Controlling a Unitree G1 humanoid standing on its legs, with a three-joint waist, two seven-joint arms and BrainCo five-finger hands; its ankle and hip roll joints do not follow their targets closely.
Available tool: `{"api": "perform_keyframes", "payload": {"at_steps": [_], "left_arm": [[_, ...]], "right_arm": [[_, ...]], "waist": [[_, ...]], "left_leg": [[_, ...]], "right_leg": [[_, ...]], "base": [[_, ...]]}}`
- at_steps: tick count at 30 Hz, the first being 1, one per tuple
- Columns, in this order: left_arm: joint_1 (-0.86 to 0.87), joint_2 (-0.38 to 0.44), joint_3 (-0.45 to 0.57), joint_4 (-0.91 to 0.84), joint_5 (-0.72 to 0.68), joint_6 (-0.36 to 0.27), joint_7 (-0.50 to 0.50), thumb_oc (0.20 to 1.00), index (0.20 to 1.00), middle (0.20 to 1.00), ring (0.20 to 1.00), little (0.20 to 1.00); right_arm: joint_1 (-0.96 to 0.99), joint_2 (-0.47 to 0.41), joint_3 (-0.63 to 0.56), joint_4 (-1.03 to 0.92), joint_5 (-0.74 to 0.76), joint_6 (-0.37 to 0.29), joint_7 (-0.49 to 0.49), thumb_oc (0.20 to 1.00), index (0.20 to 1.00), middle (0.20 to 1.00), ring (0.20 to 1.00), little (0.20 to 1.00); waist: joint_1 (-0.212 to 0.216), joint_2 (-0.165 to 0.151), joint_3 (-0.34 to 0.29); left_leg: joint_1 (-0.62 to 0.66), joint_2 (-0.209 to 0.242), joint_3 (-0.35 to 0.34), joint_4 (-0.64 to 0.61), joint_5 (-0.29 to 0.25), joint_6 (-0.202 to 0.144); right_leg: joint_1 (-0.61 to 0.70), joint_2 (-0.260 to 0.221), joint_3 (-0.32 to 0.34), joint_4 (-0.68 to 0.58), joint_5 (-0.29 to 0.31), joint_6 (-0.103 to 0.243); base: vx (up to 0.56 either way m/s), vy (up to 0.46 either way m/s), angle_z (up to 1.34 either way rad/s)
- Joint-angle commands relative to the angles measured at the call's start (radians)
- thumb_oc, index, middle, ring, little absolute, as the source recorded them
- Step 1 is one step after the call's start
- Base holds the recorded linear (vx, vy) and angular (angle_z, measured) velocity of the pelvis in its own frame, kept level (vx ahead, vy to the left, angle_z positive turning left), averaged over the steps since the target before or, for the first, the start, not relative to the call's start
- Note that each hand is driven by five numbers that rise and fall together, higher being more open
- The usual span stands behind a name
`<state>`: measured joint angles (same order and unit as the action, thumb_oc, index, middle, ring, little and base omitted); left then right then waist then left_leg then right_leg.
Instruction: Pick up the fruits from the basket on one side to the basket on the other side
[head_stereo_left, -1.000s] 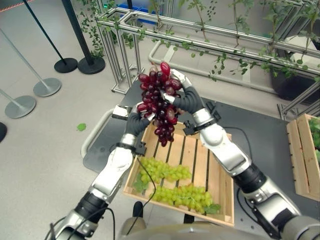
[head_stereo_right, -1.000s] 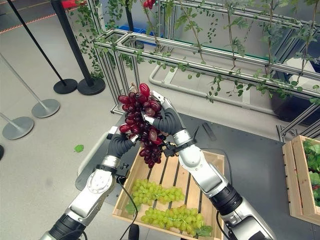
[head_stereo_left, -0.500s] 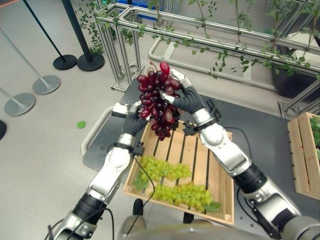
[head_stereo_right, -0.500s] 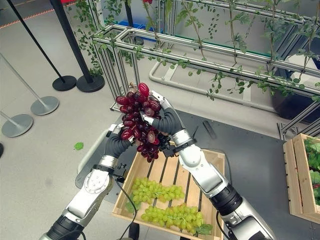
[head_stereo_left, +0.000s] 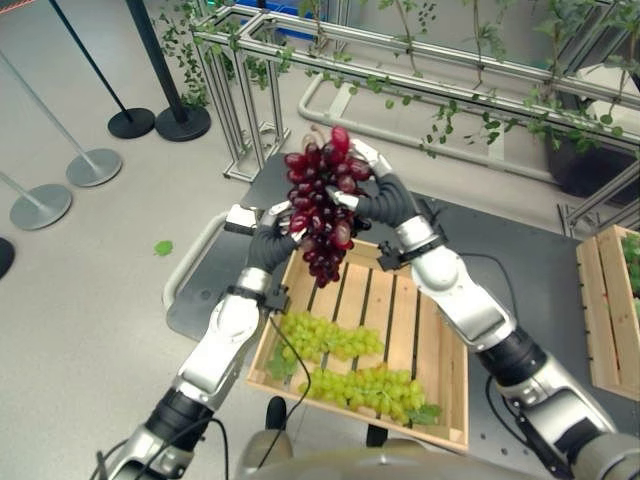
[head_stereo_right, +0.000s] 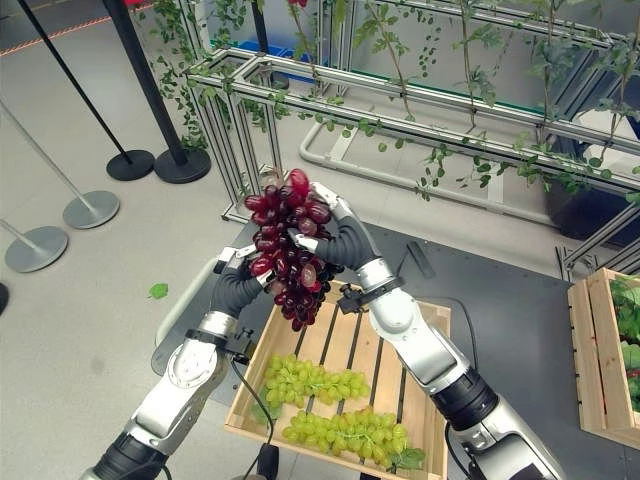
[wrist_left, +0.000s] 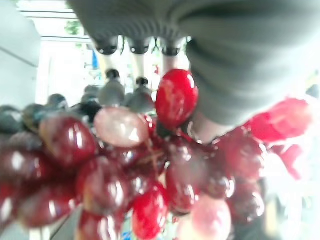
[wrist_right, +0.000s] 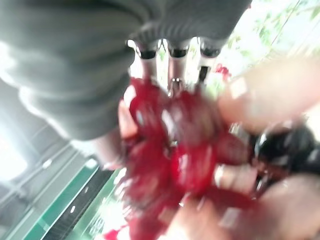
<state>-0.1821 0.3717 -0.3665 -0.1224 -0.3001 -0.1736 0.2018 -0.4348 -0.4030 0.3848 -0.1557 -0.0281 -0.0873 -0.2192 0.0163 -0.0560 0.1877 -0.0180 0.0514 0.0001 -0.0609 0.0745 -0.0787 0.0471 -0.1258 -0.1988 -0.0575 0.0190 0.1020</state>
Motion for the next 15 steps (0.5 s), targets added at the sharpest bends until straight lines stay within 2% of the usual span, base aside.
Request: {"api": "perform_keyframes", "payload": {"at_steps": [1, 9, 15], "left_arm": [[-0.103, -0.005, -0.014, 0.023, 0.031, -0.074, 0.023, 0.2, 0.2, 0.2, 0.2, 0.2], [-0.077, -0.014, -0.007, 0.048, 0.012, -0.09, 0.028, 0.2, 0.2, 0.2, 0.2, 0.2], [-0.072, -0.012, -0.015, 0.054, 0.005, -0.091, 0.015, 0.2, 0.2, 0.2, 0.2, 0.2]], "right_arm": [[-0.037, 0.013, -0.091, -0.162, 0.008, -0.11, -0.053, 1.0, 1.0, 1.0, 1.0, 1.0], [-0.043, 0.026, -0.162, -0.146, -0.031, -0.132, -0.151, 1.0, 1.0, 1.0, 1.0, 1.0], [-0.063, 0.025, -0.189, -0.14, -0.04, -0.139, -0.179, 1.0, 1.0, 1.0, 1.0, 1.0]], "waist": [[-0.005, -0.057, -0.065], [-0.01, -0.05, -0.071], [-0.009, -0.047, -0.072]], "left_leg": [[-0.06, -0.035, -0.024, 0.163, -0.134, 0.046], [-0.052, -0.034, -0.019, 0.155, -0.136, 0.048], [-0.049, -0.036, -0.017, 0.152, -0.138, 0.049]], "right_leg": [[-0.053, -0.038, -0.008, 0.145, -0.079, 0.038], [-0.051, -0.039, -0.005, 0.142, -0.079, 0.04], [-0.051, -0.039, -0.003, 0.142, -0.079, 0.041]], "base": [[0.0, 0.0, 0.0], [0.01, 0.002, -0.02], [0.0, 0.0, 0.0]]}}
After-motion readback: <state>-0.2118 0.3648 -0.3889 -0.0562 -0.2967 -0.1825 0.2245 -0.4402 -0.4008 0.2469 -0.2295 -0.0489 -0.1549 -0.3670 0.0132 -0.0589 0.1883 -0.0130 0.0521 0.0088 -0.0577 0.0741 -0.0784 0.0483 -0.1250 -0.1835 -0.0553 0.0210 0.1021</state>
